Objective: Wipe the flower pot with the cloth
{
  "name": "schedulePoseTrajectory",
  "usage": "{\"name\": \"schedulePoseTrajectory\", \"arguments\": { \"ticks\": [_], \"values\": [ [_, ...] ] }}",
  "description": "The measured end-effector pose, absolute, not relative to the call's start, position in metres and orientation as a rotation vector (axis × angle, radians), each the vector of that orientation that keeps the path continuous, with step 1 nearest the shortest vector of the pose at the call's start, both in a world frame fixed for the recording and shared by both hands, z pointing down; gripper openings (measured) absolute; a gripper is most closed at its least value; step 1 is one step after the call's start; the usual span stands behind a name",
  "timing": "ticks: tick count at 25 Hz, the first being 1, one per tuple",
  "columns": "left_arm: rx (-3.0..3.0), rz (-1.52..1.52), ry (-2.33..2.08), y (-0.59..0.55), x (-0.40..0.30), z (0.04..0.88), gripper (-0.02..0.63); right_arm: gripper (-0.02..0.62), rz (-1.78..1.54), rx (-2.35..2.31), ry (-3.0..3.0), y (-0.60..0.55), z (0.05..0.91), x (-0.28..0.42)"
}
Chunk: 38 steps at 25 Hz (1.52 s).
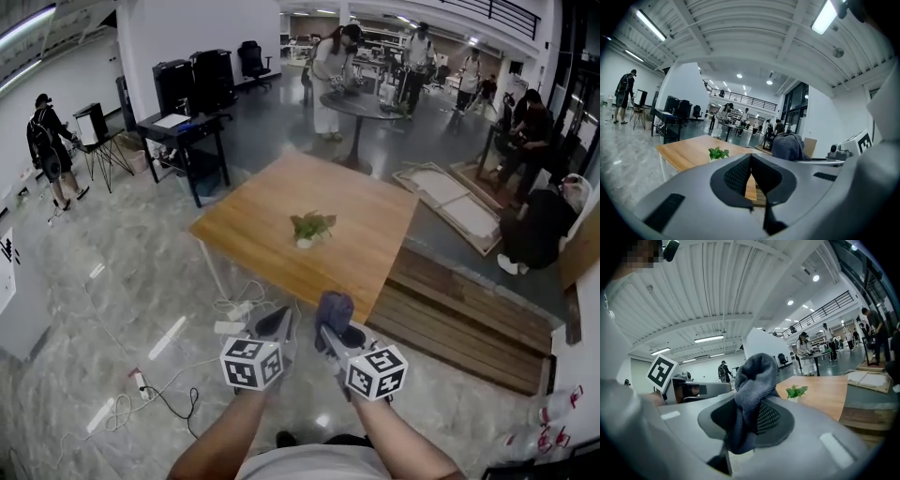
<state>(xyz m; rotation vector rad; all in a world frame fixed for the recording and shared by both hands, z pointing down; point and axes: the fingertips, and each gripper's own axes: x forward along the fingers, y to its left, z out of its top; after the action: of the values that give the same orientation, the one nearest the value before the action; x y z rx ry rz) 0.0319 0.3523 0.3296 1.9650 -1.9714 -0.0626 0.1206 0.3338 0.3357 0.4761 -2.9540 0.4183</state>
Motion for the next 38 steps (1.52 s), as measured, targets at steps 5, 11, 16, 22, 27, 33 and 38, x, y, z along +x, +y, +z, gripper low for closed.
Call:
{"name": "schedulePoseTrajectory", "arguments": {
  "ticks": [5,11,16,22,27,33,38],
  "values": [
    [1.952,-0.066,-1.920,0.307,0.008,0.344,0.006,0.078,0.454,0.512,-2.936,0.284,0.348,0.103],
    [1.912,-0.035,-1.943,0.225,-0.028,0.366,0.006,0.078,0.478,0.486,-2.941,0.193,0.368,0.072],
    [1.862,0.019,-1.967,0.135,-0.053,0.388,0.006,0.078,0.527,0.403,-2.923,0.112,0.391,0.048],
    [1.758,0.061,-1.955,0.055,-0.084,0.417,0.006,0.078,0.562,0.350,-2.878,0.034,0.408,0.030],
    [1.725,0.075,-1.918,0.011,-0.111,0.439,0.008,0.078,0.647,0.377,-2.838,-0.009,0.436,0.019],
    [1.687,0.135,-1.834,-0.031,-0.169,0.476,0.008,0.078,0.677,0.422,-2.785,-0.042,0.447,-0.020],
    [1.669,0.233,-1.721,-0.065,-0.214,0.519,0.008,0.078,0.749,0.530,-2.719,-0.070,0.468,-0.048]
  ]
}}
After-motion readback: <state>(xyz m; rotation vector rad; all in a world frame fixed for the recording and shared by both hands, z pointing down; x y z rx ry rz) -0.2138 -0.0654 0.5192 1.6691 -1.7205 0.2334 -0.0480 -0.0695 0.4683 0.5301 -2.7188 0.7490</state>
